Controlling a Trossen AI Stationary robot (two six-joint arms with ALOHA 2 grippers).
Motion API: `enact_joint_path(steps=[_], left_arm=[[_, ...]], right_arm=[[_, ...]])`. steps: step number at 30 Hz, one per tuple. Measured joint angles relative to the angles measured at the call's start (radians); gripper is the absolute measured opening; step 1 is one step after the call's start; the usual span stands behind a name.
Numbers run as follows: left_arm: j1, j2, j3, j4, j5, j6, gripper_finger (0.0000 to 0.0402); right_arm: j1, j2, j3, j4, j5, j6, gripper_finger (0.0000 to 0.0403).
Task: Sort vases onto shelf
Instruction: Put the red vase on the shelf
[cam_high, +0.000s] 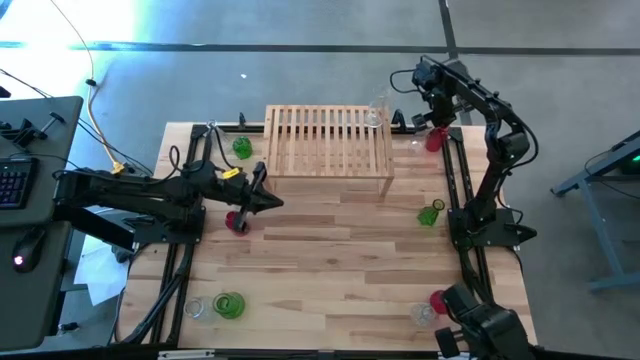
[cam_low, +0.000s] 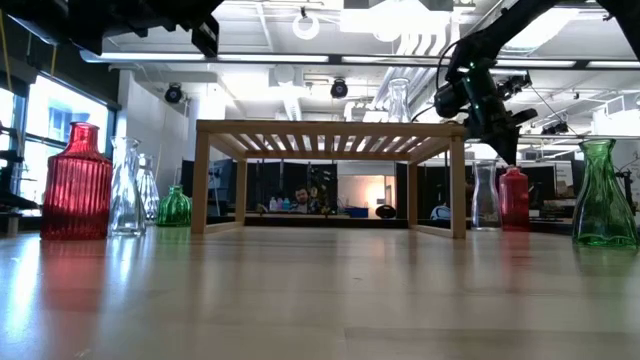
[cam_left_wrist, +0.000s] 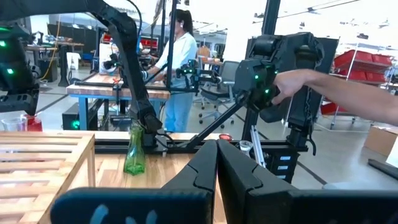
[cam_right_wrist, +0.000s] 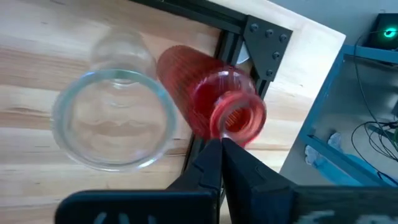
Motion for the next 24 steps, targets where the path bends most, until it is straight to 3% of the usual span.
enact_joint_path(steps=[15, 24], left_arm=[[0.001, -0.019, 0.000, -0.004, 0.033, -0.017, 0.0005], [0.004, -0.061, 0.000, -0.052, 0.035, -0.011, 0.0005]], right_arm=[[0.012, -0.011, 0.016, -0.013, 0.053, -0.129, 0.0007], [0.049, -0.011, 0.015, 0.000, 0.054, -0.315, 0.0109]])
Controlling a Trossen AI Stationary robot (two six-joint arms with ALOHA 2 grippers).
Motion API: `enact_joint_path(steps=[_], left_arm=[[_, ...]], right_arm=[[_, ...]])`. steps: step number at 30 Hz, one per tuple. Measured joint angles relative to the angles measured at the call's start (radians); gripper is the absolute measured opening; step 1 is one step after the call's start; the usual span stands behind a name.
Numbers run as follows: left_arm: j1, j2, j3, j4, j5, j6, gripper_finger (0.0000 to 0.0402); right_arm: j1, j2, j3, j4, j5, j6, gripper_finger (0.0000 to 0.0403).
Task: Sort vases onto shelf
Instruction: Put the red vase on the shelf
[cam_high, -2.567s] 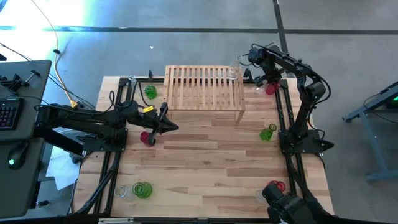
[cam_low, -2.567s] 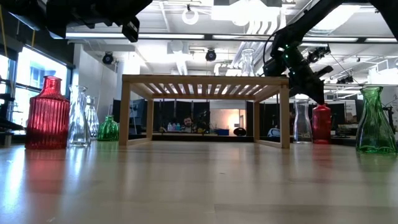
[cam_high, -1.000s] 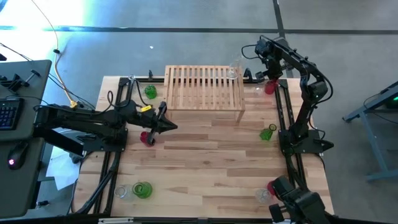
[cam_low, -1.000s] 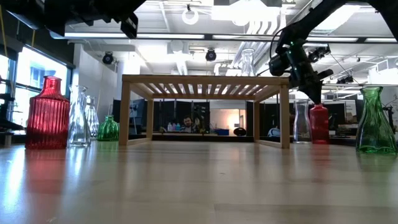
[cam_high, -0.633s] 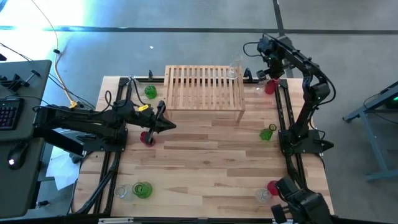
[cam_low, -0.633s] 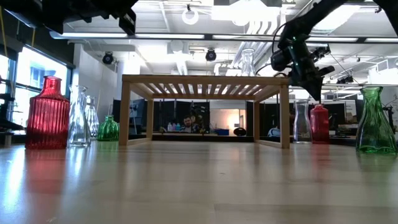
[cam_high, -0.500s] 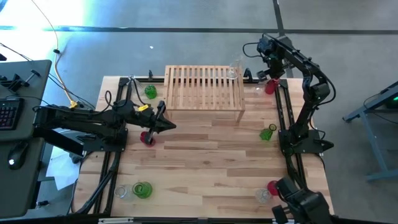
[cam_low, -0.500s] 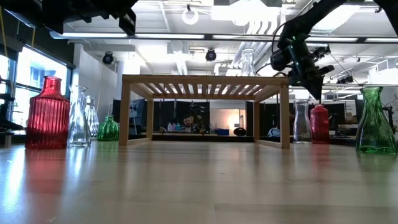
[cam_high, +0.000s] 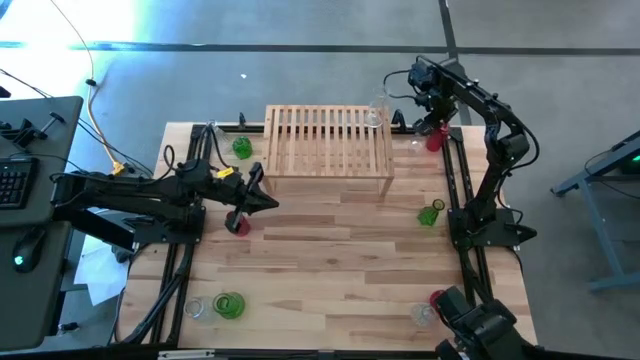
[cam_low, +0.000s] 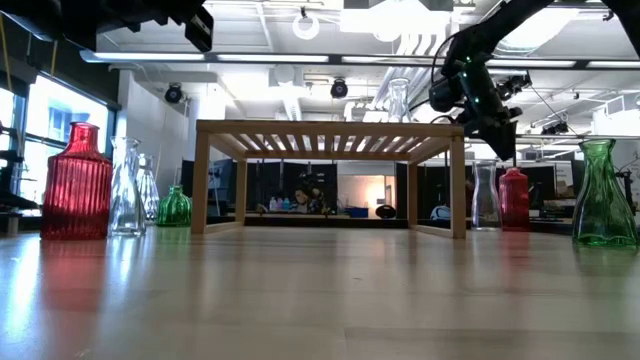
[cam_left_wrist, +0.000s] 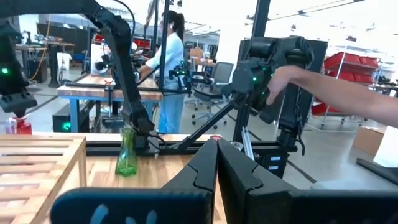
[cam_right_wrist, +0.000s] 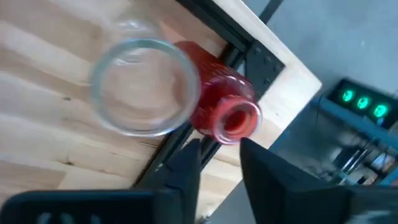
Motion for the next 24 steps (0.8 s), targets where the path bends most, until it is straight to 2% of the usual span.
enact_joint_path(steps=[5, 20, 24], left_arm=[[0.000, -0.008, 0.000, -0.010, 0.000, 0.003, 0.0005], [0.000, -0.008, 0.000, -0.011, 0.000, -0.005, 0.0005], [0.000, -0.008, 0.000, -0.022, -0.001, -0.005, 0.0005]], right_arm=[[0.009, 0.000, 0.000, 0.000, -0.005, -0.089, 0.0137], [0.009, 0.000, 0.000, -0.004, -0.008, -0.151, 0.0139], [0.005, 0.000, -0.001, -0.020, -0.054, -0.137, 0.0139]])
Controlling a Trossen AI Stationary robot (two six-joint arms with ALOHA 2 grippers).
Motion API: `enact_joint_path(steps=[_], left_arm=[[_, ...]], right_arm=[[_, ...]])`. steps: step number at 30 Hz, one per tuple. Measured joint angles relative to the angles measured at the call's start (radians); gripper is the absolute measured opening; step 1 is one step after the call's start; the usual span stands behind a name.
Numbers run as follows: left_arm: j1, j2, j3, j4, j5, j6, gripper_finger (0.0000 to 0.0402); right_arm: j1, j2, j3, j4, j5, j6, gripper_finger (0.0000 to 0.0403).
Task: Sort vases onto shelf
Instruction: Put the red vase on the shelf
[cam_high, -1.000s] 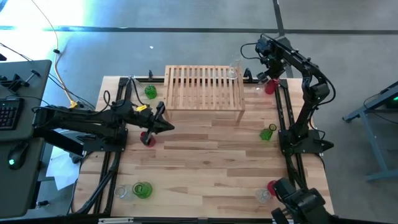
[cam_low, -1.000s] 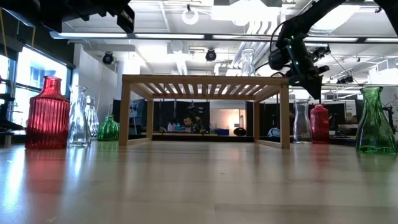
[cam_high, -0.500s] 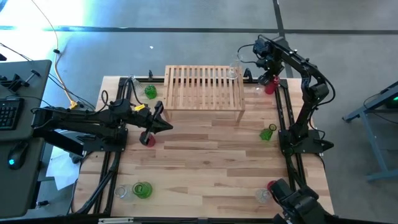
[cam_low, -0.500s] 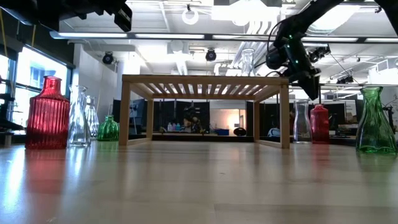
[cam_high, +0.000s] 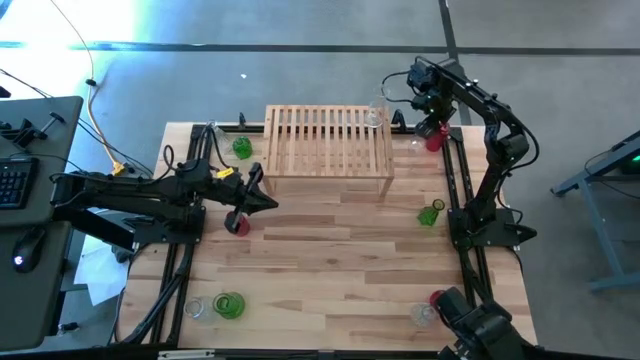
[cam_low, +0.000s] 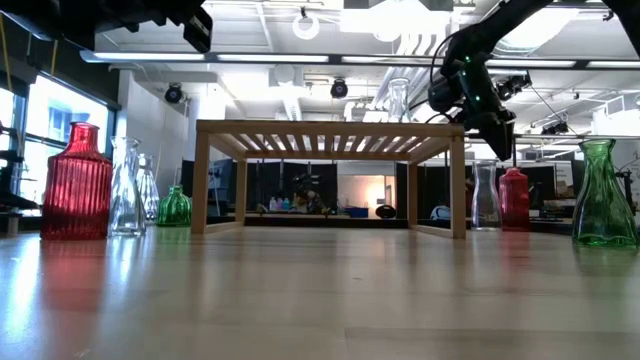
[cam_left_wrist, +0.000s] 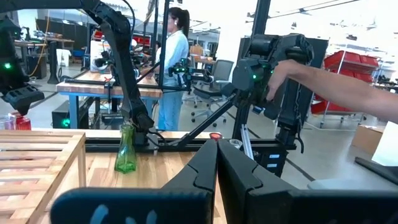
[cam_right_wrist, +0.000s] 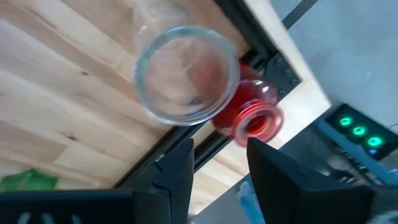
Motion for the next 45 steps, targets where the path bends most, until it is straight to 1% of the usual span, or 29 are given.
enact_joint_path(steps=[10, 19, 29, 38, 45], left_arm=[[0.000, -0.003, 0.000, -0.001, 0.000, 0.000, 0.0005], [0.000, -0.005, 0.000, -0.002, 0.000, 0.001, 0.0005], [0.000, -0.005, 0.000, -0.002, 0.000, 0.008, 0.0005], [0.000, -0.006, 0.000, -0.002, 0.000, 0.008, 0.0005], [0.000, -0.006, 0.000, -0.002, 0.000, 0.008, 0.0005]], right_arm=[[-0.004, 0.000, 0.000, 0.001, -0.005, -0.002, 0.0139], [-0.011, 0.000, 0.000, 0.015, -0.005, 0.064, 0.0139], [-0.020, 0.014, 0.000, 0.019, -0.013, 0.099, 0.0133], [-0.020, 0.057, -0.001, 0.025, 0.020, 0.087, 0.0133], [-0.020, 0.060, -0.001, 0.030, 0.025, 0.087, 0.0132]])
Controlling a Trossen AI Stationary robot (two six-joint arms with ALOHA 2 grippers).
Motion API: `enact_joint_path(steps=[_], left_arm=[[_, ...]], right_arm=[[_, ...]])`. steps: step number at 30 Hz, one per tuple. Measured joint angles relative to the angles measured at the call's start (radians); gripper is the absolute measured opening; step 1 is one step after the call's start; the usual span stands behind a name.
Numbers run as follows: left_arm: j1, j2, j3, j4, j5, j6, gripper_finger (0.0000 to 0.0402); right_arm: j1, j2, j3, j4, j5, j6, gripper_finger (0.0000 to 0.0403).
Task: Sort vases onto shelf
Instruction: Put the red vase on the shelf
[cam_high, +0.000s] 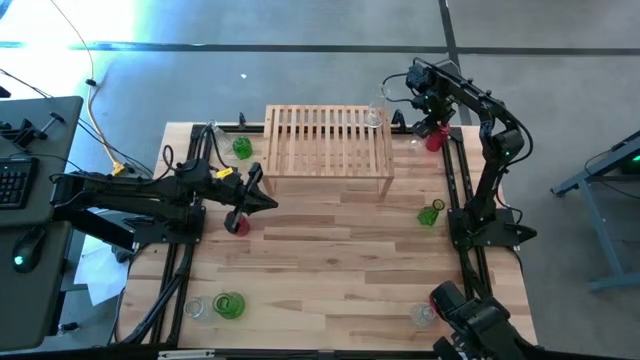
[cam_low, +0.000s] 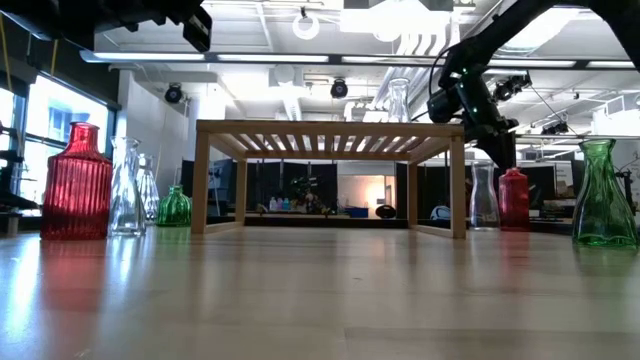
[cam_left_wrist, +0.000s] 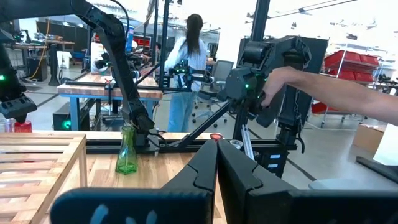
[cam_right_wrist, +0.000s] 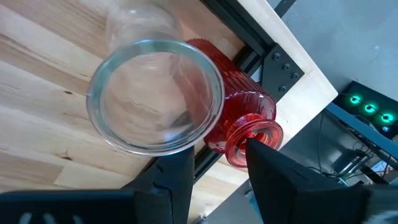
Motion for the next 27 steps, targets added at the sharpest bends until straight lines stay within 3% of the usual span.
enact_joint_path(steps=[27], left_arm=[[0.000, 0.000, 0.000, 0.000, -0.007, -0.016, 0.0005]], right_arm=[[0.003, 0.000, 0.000, -0.016, 0.014, 0.035, 0.0133]])
